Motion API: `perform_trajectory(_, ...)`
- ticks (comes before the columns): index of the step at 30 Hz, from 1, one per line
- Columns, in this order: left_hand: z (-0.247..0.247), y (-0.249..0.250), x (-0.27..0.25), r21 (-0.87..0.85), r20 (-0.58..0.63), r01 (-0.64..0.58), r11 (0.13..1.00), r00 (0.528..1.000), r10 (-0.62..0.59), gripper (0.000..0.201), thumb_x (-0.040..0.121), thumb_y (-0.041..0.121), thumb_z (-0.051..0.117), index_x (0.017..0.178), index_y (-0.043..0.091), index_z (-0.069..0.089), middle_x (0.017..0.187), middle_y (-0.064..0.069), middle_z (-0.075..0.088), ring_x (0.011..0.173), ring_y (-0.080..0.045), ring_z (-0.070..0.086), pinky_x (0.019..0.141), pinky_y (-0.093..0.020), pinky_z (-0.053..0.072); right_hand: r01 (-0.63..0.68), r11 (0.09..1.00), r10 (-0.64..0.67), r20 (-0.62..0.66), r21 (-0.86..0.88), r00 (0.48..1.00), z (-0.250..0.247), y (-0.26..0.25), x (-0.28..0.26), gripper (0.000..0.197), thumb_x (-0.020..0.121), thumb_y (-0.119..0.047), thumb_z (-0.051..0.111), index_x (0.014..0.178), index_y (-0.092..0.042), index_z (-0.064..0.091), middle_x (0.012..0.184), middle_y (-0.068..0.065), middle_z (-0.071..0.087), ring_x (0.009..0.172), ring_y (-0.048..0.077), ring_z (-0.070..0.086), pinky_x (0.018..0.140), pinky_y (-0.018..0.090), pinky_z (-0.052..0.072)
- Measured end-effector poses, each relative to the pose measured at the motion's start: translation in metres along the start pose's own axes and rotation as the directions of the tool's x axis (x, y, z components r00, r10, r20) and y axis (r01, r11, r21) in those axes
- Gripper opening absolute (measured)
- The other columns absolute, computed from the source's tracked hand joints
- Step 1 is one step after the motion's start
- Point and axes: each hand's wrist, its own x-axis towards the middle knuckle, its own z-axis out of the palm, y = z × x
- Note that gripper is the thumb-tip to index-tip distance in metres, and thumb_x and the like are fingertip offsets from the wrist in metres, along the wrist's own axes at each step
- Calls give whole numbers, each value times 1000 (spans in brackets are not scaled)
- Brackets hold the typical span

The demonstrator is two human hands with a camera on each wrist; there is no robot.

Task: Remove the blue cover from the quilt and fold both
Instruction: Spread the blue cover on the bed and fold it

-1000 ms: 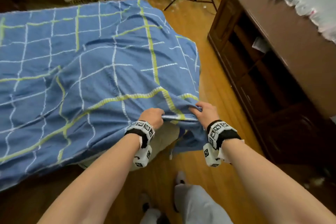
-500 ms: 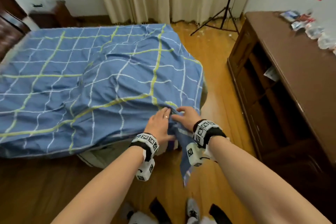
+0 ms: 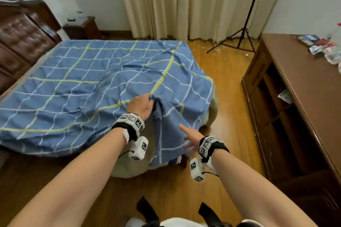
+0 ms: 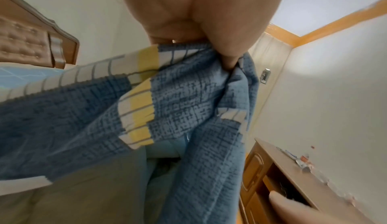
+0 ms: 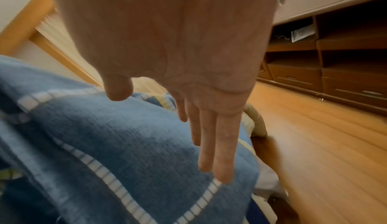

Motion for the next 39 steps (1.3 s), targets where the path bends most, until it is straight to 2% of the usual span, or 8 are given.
perform_trajectory(4, -24, -10, 5, -98, -41, 50, 994, 998, -54, 30, 99, 33, 42, 91, 12, 62, 105, -22, 66, 98, -43, 59, 73, -40, 40, -46, 997, 40, 92, 64, 995, 28, -4, 6, 66, 91, -48, 58, 146, -27, 29, 149, 10, 38, 104, 35, 62, 92, 57, 52)
perform_trajectory(11, -52, -53, 24, -300, 90, 139, 944, 989, -117, 43, 99, 38, 43, 93, 4, 69, 107, -25, 66, 103, -41, 59, 84, -41, 44, 201, 960, -204, 1, -193, 979, 112, -33, 32, 153, 40, -74, 84, 155, -28, -4, 161, 4, 17, 140, 31, 36, 95, 42, 47)
perform_trajectory(18, -54, -114, 48, -461, 165, 60, 885, 986, 19, 37, 98, 29, 48, 64, 16, 53, 87, -20, 68, 91, -35, 62, 76, -38, 43, 138, 834, -411, -432, -535, 803, 149, -97, 31, 16, 92, -31, 51, 105, -23, 45, 102, 12, 61, 99, 37, 61, 80, 41, 49)
perform_trajectory(22, -38, -118, 50, -472, 260, -4, 881, 955, 143, 21, 96, 25, 54, 79, 15, 62, 80, -3, 63, 87, -23, 59, 79, -34, 42, -61, 883, -264, -598, -466, 757, 102, -78, 11, 14, 89, -19, 48, 99, -30, 52, 97, 8, 64, 85, 31, 58, 78, 36, 50)
perform_trajectory(26, 3, -98, 38, -325, 392, -173, 930, 870, 299, 29, 88, 36, 68, 112, 20, 68, 101, -5, 70, 103, -23, 64, 88, -32, 47, -236, 912, -159, -818, -337, 553, 42, -45, -28, 25, 90, -16, 48, 97, -33, 66, 106, 7, 66, 98, 30, 59, 80, 34, 49)
perform_trajectory(29, 28, -67, 24, -277, 547, -244, 929, 755, 361, 86, 70, 49, 81, 143, 24, 43, 125, -3, 59, 121, -20, 54, 103, -33, 43, -127, 944, -245, -907, -304, 344, 4, -33, -53, 31, 86, -10, 50, 102, -28, 69, 108, 9, 60, 107, 34, 50, 82, 37, 45)
perform_trajectory(33, 43, 22, -2, -428, 509, -401, 810, 634, 583, 115, 61, 59, 84, 152, 23, 24, 150, 7, 38, 134, -10, 39, 112, -31, 35, 121, 841, -532, -764, -528, 366, -33, -42, -62, 22, 81, -12, 53, 97, -22, 65, 102, 3, 62, 96, 30, 56, 76, 35, 45)
perform_trajectory(39, 69, 142, -30, -46, 249, -466, 883, 851, 462, 24, 95, 39, 47, 112, 23, 53, 105, -13, 67, 96, -37, 62, 72, -37, 44, 179, 580, -806, -527, -795, 270, -97, -22, -81, 20, 80, -24, 62, 97, -32, 68, 98, -9, 66, 96, 15, 57, 69, 31, 47)
